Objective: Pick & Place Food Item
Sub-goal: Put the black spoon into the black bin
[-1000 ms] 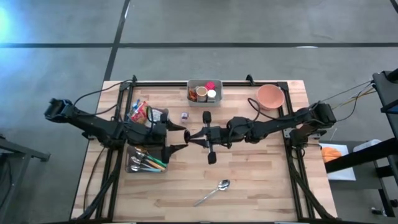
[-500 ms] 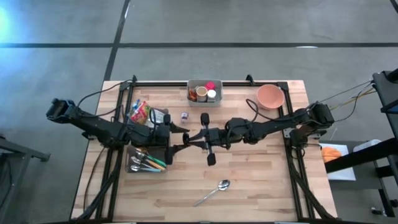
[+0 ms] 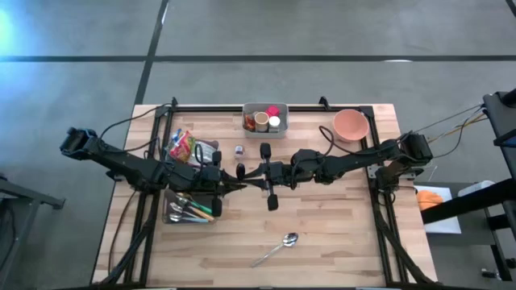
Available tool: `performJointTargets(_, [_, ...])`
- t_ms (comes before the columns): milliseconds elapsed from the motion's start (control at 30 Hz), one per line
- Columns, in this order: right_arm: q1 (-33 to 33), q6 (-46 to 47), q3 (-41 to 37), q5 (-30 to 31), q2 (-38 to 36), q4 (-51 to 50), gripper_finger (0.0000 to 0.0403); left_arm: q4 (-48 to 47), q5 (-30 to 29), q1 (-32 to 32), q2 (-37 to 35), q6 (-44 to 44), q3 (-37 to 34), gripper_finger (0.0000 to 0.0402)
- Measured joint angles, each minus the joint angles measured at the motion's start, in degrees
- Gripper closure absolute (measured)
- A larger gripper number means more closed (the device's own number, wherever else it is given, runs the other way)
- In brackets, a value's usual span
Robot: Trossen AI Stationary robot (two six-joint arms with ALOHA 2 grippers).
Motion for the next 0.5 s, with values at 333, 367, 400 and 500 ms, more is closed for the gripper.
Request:
performJointTargets(333, [0.0, 1.1, 0.0, 0.0, 0.0, -0.3, 0.0395, -0.2, -0.2, 0.0, 0.0, -1.1, 0.0, 0.0381])
performJointTargets(367, [0.0, 2.1, 0.0, 0.0, 0.0, -0.3, 0.0393, -0.3, -0.2, 0.0, 0.0, -1.2, 0.0, 0.0381])
performJointTargets(400, [0.0, 2.8, 0.0, 0.0, 0.0, -0.4, 0.0389, -0.3, -0.2, 0.0, 0.0, -1.4, 0.0, 0.0381])
performJointTargets(500, [-0.4, 4.6, 0.0, -0.1, 0.0, -0.5, 0.0355, -0.3, -0.2, 0.0, 0.0, -2.6, 0.0, 0.0381])
